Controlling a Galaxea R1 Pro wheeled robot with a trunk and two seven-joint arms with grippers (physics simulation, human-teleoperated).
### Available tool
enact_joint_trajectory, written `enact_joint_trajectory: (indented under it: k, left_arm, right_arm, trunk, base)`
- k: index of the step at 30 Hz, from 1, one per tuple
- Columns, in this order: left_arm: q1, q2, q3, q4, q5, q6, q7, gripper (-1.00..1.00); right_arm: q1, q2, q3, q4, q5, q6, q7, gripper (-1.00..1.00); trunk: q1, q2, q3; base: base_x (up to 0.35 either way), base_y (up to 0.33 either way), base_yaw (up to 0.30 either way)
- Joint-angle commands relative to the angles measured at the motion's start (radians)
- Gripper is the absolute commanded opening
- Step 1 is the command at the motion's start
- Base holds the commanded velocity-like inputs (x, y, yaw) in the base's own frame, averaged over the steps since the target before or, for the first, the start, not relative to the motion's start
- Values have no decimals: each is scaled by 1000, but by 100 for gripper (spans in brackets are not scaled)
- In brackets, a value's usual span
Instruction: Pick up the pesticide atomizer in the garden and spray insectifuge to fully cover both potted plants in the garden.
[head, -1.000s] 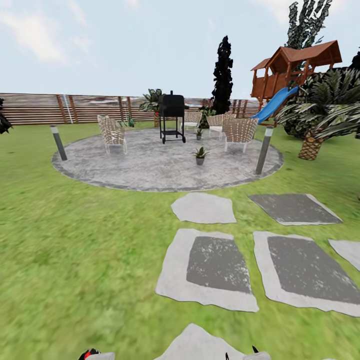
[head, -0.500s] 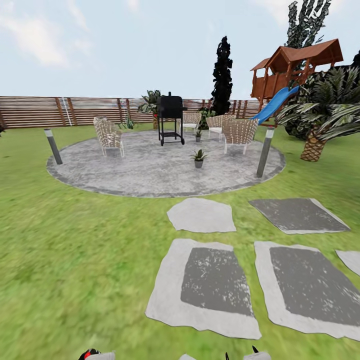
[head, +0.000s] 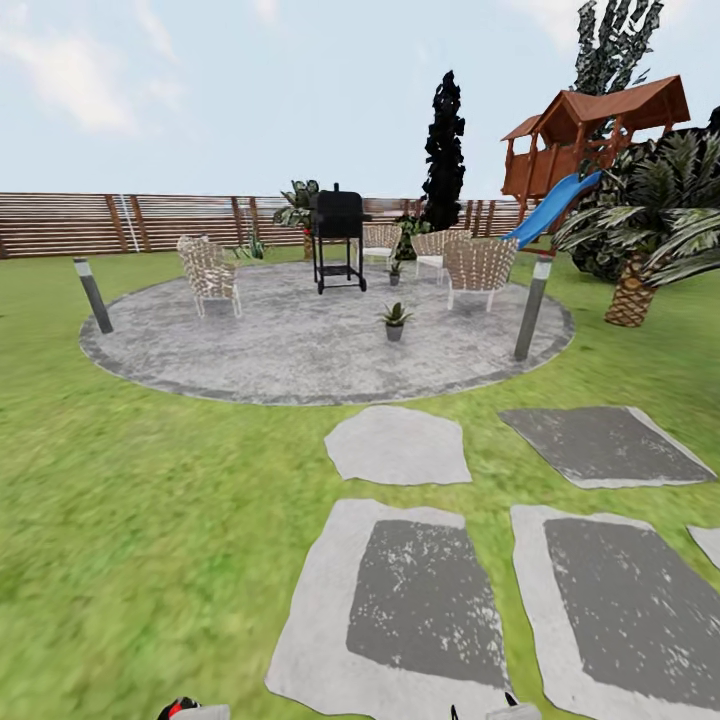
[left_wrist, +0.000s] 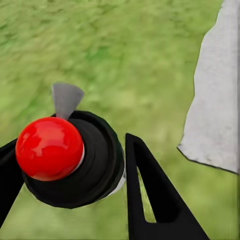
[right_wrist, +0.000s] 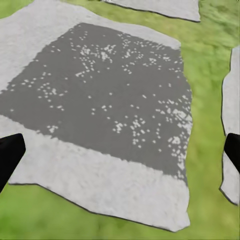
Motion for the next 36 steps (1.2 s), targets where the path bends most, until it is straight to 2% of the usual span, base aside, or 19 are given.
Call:
enact_joint_trajectory:
  k: [1, 36]
  left_arm:
    - [-1, 0, 4, 1, -10, -2, 5, -100]
    - [-1, 0, 3, 1, -10, -2, 5, -100]
  right_arm:
    - [-1, 0, 2, 1, 10, 0, -10, 100]
    - [-1, 2, 2, 1, 10, 0, -9, 100]
  trunk:
    - [0, 0, -1]
    - [0, 0, -1]
  base:
    - [327, -117, 0]
    - [327, -117, 0]
